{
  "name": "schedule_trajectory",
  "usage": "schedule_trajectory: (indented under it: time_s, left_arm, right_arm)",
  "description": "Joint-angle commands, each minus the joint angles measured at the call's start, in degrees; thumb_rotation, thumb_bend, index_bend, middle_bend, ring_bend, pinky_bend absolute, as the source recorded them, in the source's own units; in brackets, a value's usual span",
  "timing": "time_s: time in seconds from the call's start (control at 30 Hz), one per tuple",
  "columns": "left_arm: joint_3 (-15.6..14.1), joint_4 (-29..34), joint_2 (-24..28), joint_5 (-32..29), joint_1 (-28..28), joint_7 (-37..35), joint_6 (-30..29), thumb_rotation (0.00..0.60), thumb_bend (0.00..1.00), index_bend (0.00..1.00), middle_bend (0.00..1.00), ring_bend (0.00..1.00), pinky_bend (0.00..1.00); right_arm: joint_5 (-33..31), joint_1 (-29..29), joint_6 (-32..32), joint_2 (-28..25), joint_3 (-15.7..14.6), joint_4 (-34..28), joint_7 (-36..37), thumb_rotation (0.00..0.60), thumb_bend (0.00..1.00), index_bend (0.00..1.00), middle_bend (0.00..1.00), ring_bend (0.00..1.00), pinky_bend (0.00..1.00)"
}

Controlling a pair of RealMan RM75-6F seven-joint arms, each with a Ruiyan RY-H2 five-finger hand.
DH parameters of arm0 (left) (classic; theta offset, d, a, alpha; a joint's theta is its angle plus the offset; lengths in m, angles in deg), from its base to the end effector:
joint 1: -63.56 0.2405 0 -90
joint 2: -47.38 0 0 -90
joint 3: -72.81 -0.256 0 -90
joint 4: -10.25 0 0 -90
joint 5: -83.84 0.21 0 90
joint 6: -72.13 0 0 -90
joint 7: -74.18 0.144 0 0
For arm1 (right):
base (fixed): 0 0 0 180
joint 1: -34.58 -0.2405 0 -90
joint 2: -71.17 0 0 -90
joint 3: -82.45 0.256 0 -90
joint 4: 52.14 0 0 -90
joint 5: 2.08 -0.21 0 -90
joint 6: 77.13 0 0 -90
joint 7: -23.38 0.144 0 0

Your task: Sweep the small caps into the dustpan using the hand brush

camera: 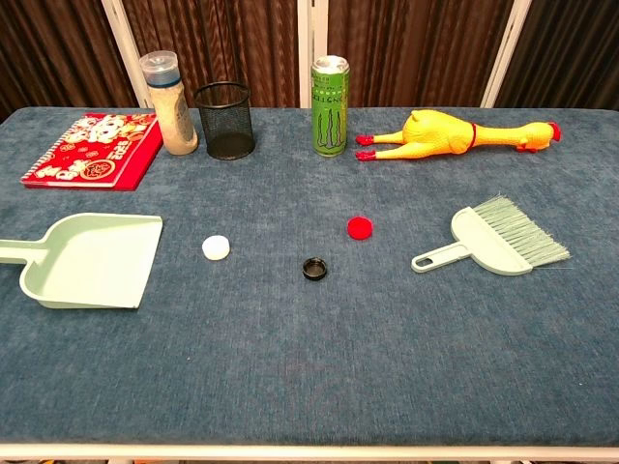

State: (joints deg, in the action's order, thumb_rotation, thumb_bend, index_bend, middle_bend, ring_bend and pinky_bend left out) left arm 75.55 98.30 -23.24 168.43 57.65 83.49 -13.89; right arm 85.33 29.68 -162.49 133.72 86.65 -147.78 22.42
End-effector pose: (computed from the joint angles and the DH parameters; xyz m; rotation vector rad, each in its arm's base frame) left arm -0.3142 0.1867 0.1321 -1.4042 -0.8006 -0.8207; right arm -0.2957 -0.1851 0.1650 1.3913 -0.8814 0.9524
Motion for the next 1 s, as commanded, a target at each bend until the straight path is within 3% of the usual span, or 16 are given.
schedule_trajectory:
  time_s: [0.03, 0.43, 0.73, 0.87, 1.0]
  left_arm:
    - [-0.01, -0.26, -0.18, -0.05, -0.03, 0.25, 0.11, 0.600, 0.07, 0.14, 0.11, 0.07, 0.11]
    - [0.41, 0.45, 0.63, 0.34, -0.96, 0.70, 1.03, 0.600, 0.07, 0.14, 0.11, 0.07, 0.11]
    - [0.64, 1.39, 1.26, 0.79, -1.59, 1.36, 1.31, 0.600, 0.07, 0.14, 0.11, 0.07, 0.11]
    - [0.50, 1.88, 1.64, 0.69, -1.38, 1.36, 1.19, 0.600, 0.07, 0.14, 0.11, 0.07, 0.11]
    - [0.47, 2.18, 1.74, 0.56, -1.26, 1.51, 1.09, 0.600, 0.07, 0.15, 0.11, 0.07, 0.11]
  right_arm:
    - [-0.12, -0.01, 0.26, 0.15, -0.15, 0.08, -0.03, 0.600, 0.22, 0.07, 0.22, 0.08, 0.20]
    - [0.83, -1.42, 2.22, -0.10, -0.39, -0.19, 1.12, 0.600, 0.22, 0.08, 0.24, 0.08, 0.20]
    - [4.23, -12.70, 16.56, 0.39, 0.84, -0.51, -4.11, 0.600, 0.23, 0.21, 0.31, 0.08, 0.20]
    - [4.70, -18.29, 23.45, 3.84, 1.47, 1.78, -8.11, 0.600, 0.23, 0.22, 0.31, 0.08, 0.20]
    - [4.86, -21.96, 26.32, 9.23, 2.23, 5.61, -15.71, 0.600, 0.15, 0.25, 0.32, 0.08, 0.20]
